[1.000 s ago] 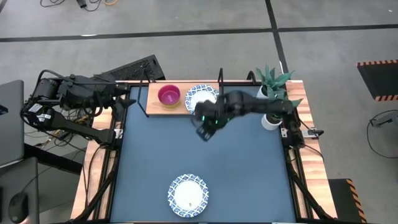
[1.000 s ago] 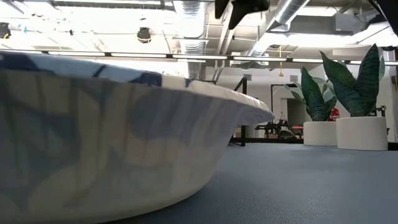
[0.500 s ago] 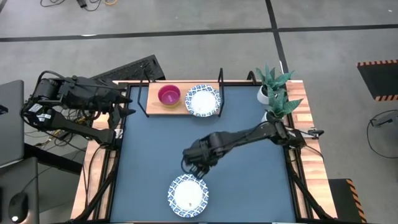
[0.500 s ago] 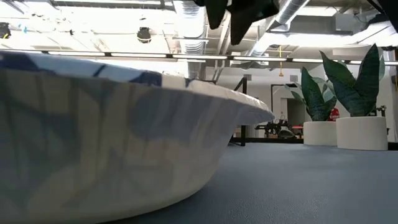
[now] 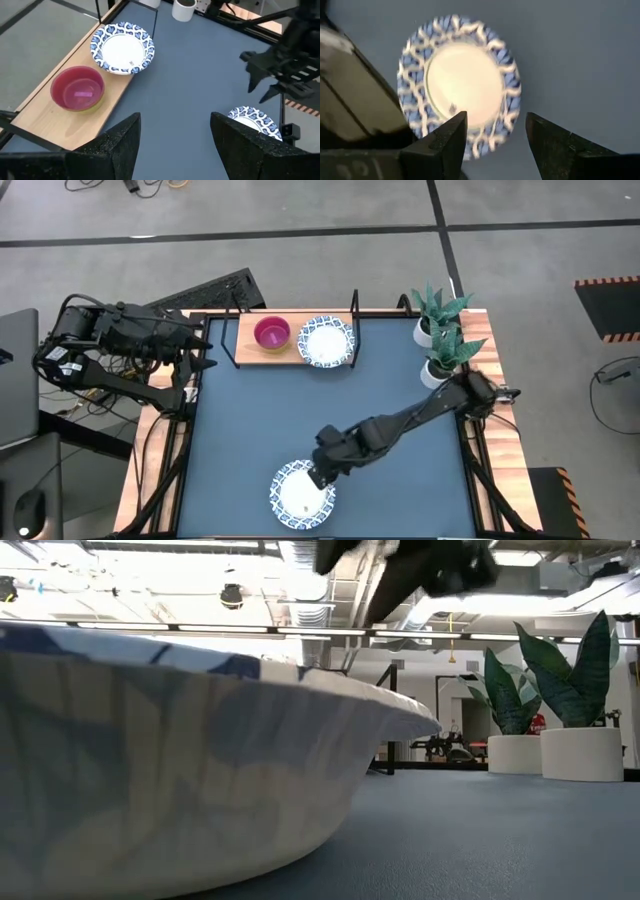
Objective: Place and stack bowls onto a shelf
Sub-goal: Stack the white bowl on top of the other white bowl on the shelf
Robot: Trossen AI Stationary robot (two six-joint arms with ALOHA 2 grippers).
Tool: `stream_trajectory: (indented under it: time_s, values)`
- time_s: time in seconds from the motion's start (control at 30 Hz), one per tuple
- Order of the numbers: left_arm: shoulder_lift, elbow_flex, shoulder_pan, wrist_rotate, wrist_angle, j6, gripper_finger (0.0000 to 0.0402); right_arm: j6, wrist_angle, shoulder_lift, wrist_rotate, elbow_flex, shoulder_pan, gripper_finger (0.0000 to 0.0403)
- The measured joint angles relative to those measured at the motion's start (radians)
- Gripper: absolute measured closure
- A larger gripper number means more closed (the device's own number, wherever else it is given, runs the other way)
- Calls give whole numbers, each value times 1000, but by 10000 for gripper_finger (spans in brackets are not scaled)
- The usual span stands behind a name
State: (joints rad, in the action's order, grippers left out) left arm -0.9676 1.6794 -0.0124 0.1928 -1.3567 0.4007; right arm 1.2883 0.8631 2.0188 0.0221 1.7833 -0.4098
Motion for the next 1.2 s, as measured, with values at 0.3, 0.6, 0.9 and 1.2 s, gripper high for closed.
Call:
stream_trajectory:
  time_s: [0.3, 0.6, 0.9, 1.2]
  values:
    - [0, 0, 0, -5, -15, 21, 178, 178, -551, -159, -2, -484, -25, 177]
    - [-1, 0, 0, -14, -40, 56, 178, 224, -773, -77, 10, -570, -52, 177]
    - [-1, 0, 1, -14, -53, 53, 178, 259, -877, -1, 3, -573, -57, 177]
    - [-1, 0, 1, -13, -53, 41, 178, 240, -950, -8, 2, -572, -57, 234]
